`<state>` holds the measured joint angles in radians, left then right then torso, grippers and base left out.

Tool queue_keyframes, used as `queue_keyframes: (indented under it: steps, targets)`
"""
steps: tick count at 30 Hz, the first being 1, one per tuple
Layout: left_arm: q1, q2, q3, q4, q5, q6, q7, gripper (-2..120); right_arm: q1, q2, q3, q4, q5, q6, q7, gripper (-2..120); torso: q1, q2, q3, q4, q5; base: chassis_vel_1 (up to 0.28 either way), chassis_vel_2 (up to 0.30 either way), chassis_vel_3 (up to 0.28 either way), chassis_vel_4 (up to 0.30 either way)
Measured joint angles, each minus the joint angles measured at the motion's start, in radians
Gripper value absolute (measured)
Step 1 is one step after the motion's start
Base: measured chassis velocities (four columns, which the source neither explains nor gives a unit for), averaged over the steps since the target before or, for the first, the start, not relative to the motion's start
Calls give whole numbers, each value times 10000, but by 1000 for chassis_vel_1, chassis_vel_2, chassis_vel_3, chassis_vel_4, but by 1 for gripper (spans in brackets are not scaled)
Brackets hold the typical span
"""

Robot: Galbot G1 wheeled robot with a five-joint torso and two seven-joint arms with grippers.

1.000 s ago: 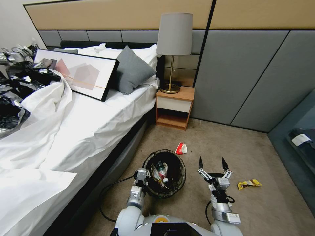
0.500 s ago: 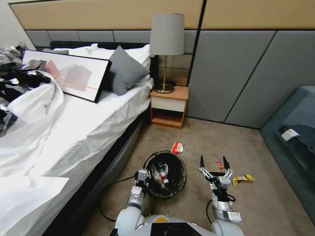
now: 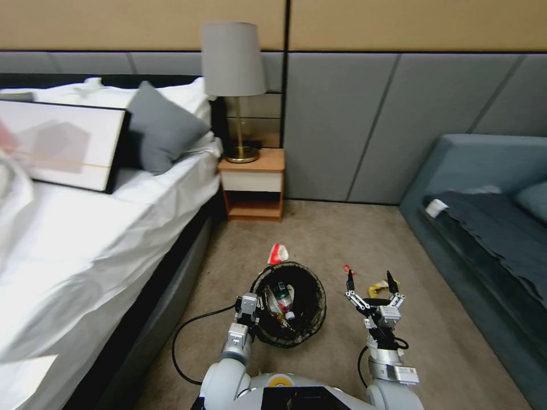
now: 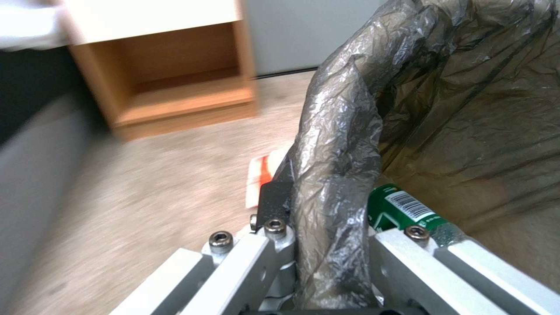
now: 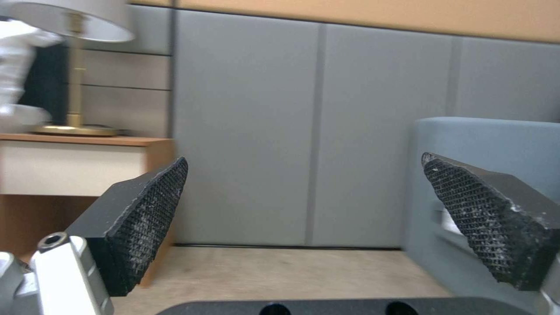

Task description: Pick up the trash bin, then pick up the garbage from the floor and place it into the trash bin.

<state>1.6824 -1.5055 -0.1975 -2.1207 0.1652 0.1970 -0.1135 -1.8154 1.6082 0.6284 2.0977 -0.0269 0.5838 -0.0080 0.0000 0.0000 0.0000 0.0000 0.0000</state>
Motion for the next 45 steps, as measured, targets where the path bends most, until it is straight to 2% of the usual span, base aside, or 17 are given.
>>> queue_keyframes:
  steps: [16,20,30,38,45]
  targets:
    - [13,18,1,-1,-170,-150,-67,1,-10,0,-16,75,10,-8,3,100,0,0,0,-4,0,-120,-115,-117,-117]
    - [19,17,7,-17,-195,-158,-105,1,22,0,-16,139,29,-68,8,100,0,0,0,5,0,-15,-20,-26,-33]
    - [19,17,26,-30,-196,-158,-111,1,104,-69,-17,180,89,-236,18,100,0,0,0,1,0,0,0,0,0]
    - [25,1,-24,-77,-194,-148,-110,1,476,-230,-220,404,224,-853,27,100,0,0,0,1,0,0,0,0,0]
    - [25,-12,-42,-85,-194,-138,-112,1,486,-191,-302,312,271,-791,72,100,0,0,0,0,0,0,0,0,0]
